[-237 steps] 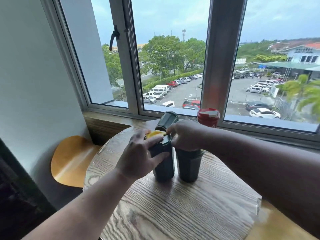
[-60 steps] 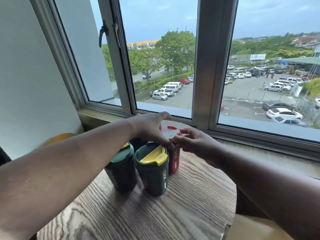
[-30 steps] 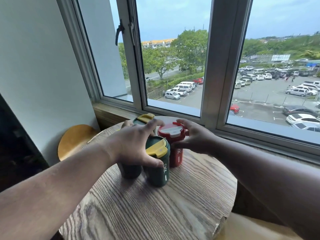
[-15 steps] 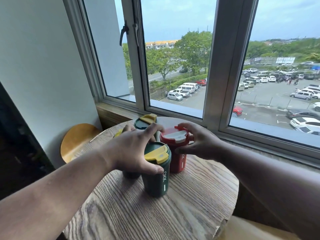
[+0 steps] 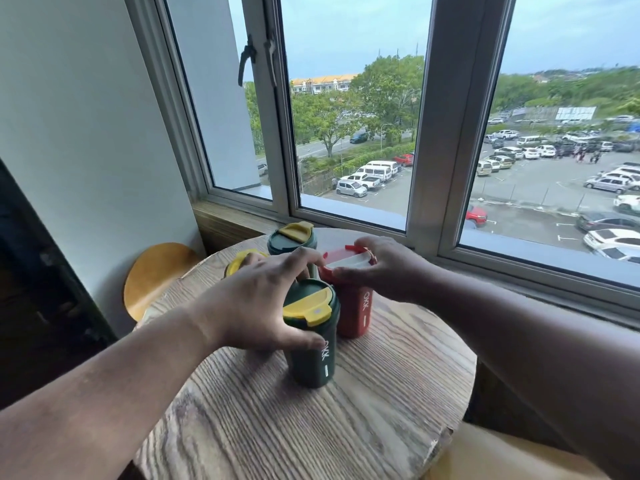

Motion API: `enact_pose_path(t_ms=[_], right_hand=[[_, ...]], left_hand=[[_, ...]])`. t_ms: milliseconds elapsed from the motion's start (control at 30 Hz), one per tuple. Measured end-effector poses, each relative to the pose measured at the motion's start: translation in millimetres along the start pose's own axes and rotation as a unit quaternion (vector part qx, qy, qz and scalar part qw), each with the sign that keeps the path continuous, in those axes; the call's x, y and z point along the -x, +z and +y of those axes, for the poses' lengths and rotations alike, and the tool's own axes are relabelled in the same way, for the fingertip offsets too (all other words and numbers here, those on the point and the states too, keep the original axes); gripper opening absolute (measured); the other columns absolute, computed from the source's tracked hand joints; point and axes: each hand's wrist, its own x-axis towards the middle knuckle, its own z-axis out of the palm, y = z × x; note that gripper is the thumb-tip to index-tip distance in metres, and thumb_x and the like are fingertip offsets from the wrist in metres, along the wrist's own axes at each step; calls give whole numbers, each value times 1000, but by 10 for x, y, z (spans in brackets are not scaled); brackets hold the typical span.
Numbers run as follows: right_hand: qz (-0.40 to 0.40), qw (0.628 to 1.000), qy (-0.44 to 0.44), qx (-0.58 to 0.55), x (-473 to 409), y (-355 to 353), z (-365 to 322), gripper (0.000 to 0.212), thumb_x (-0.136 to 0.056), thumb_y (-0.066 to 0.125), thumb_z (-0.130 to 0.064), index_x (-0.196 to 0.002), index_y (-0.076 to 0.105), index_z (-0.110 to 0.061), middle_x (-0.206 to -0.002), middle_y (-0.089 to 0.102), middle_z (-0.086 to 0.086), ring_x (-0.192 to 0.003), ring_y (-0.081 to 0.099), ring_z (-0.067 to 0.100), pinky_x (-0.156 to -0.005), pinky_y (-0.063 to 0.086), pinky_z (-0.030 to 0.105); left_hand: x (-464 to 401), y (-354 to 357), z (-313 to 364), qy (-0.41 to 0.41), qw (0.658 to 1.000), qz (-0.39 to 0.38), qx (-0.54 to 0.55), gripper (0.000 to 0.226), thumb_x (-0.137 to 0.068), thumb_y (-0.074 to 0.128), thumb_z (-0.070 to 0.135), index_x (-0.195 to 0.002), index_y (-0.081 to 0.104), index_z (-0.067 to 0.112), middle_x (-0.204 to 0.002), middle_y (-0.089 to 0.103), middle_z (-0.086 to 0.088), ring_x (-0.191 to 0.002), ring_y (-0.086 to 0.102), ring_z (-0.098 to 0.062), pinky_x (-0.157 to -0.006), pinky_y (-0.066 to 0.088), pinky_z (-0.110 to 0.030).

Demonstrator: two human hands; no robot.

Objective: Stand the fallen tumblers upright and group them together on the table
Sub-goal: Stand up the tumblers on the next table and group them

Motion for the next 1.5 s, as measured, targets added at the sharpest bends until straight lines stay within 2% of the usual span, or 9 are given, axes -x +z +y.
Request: enact_pose_path(t_ms=[67, 167, 300, 433, 633, 867, 1000, 1267, 1500], right_hand=[[-25, 998, 11, -53, -8, -53, 19, 80, -63, 77, -63, -128, 57, -21, -120, 61, 2, -105, 60, 18, -95, 51, 39], [-84, 990, 27, -113, -34, -161, 79, 76, -76, 79, -39, -142, 47, -17, -136, 53, 5, -119, 54, 19, -107, 42, 35], [-160, 968, 33, -190, -69, -263, 138, 57, -88, 66, -4, -141, 46, -16, -142, 48, 6, -124, 51, 21, -105, 39, 29], [-147, 932, 58, -325, -105, -217, 123, 50, -87, 43, 17, -129, 55, -9, -137, 53, 20, -124, 54, 35, -104, 45, 34], [-101, 936, 54, -332, -115, -89, 73, 58, -58, 43, -5, -112, 60, -13, -120, 58, 21, -102, 54, 28, -86, 42, 34], [-82, 981, 13, -173, -85, -34, -4, 56, -61, 51, -24, -116, 58, -33, -120, 61, 7, -108, 59, 27, -100, 47, 49], [-110, 986, -19, -125, 9, -49, 19, 65, -78, 74, -23, -137, 47, -25, -131, 52, 4, -110, 57, 20, -93, 49, 32], [-43, 997, -54, -19, -24, -55, 89, 82, -67, 87, -33, -140, 51, -21, -134, 55, -1, -114, 55, 14, -100, 43, 25], [-30, 997, -66, 21, -40, -107, 117, 102, -46, 72, -67, -138, 50, -32, -140, 54, -4, -123, 53, 15, -106, 44, 40]], left_hand=[[-3, 6, -28, 4, 1000, -5, 10, 96, -63, 76, 71, -139, 23, 45, -120, 48, 18, -107, 43, -7, -98, 27, -25], [-8, 1, -70, 10, 1000, -11, 28, 95, -62, 81, 67, -137, 25, 48, -123, 51, 18, -111, 45, -7, -97, 29, -21], [-4, 7, -170, 20, 997, -15, 80, 97, -59, 88, 58, -136, 30, 48, -124, 54, 20, -115, 50, 1, -96, 34, -9], [-5, 31, -240, 31, 992, -15, 120, 98, -58, 92, 50, -136, 34, 45, -123, 56, 20, -117, 51, 6, -94, 33, -1], [-10, 45, -285, 35, 992, -11, 119, 97, -58, 92, 50, -136, 34, 45, -126, 57, 21, -119, 51, 10, -96, 32, -1], [44, 30, -236, 28, 998, -9, 63, 99, -61, 86, 60, -139, 27, 48, -132, 53, 21, -123, 47, 1, -104, 36, -16], [50, 57, -214, 23, 999, 4, 29, 103, -60, 81, 69, -141, 20, 53, -133, 53, 18, -122, 45, -13, -107, 38, -37], [2, 158, -195, 33, 995, 48, 86, 99, -60, 87, 50, -138, 27, 50, -129, 56, 15, -116, 51, -7, -98, 40, -21], [-40, 218, -182, 35, 990, 54, 127, 90, -61, 87, 48, -134, 35, 42, -129, 57, 13, -122, 53, -6, -104, 46, -34]])
